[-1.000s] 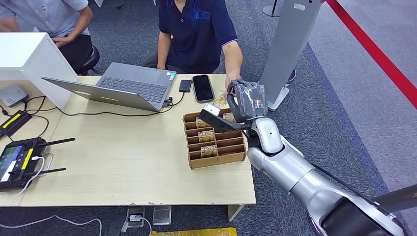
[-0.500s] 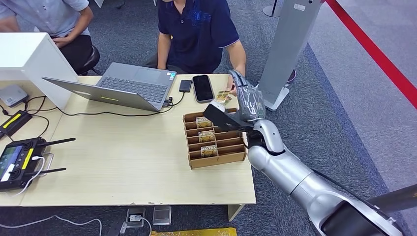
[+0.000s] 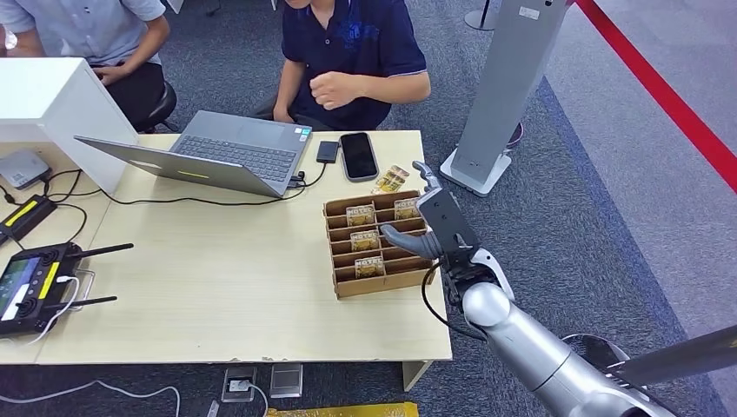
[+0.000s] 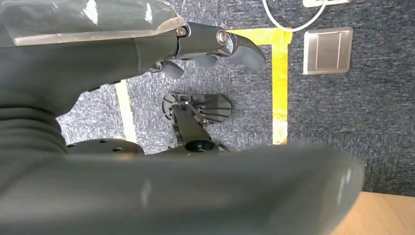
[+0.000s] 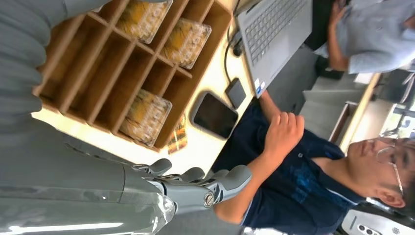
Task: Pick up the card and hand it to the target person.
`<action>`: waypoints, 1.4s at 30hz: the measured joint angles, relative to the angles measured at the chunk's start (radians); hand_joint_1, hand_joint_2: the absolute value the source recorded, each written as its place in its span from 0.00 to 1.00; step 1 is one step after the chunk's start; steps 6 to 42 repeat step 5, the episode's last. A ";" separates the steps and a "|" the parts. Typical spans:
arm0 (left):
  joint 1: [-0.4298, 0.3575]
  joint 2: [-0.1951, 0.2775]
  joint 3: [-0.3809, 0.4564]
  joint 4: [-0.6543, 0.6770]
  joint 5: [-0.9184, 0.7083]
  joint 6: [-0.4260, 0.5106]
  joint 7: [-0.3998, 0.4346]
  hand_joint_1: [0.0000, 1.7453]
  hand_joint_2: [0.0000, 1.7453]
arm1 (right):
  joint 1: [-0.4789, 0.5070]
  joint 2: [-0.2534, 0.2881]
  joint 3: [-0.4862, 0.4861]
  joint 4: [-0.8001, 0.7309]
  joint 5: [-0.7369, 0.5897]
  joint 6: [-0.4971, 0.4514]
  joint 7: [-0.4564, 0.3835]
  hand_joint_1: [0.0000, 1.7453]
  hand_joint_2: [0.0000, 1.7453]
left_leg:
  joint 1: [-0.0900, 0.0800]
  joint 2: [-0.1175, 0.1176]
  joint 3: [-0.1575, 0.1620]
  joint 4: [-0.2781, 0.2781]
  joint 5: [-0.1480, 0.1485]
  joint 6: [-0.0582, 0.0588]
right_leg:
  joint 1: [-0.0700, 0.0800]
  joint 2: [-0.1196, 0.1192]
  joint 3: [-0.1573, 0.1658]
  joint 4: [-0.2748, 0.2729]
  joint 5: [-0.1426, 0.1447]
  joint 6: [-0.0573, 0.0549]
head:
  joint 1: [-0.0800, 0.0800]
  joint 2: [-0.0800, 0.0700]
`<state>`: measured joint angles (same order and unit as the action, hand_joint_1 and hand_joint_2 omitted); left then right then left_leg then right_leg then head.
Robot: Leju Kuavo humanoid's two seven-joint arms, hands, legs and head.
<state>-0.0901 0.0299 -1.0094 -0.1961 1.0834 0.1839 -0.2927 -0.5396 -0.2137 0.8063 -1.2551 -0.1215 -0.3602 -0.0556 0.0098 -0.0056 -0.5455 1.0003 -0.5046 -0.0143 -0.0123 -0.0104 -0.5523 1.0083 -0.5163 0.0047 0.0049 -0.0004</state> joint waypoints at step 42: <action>0.004 0.001 0.000 0.000 0.002 -0.001 0.010 0.00 0.00 | 0.118 -0.045 -0.035 -0.124 -0.102 0.039 -0.057 0.00 1.00 | 0.000 0.001 0.000 0.000 -0.001 -0.001 | 0.000 0.002 0.000 0.000 0.000 0.000 | -0.001 0.000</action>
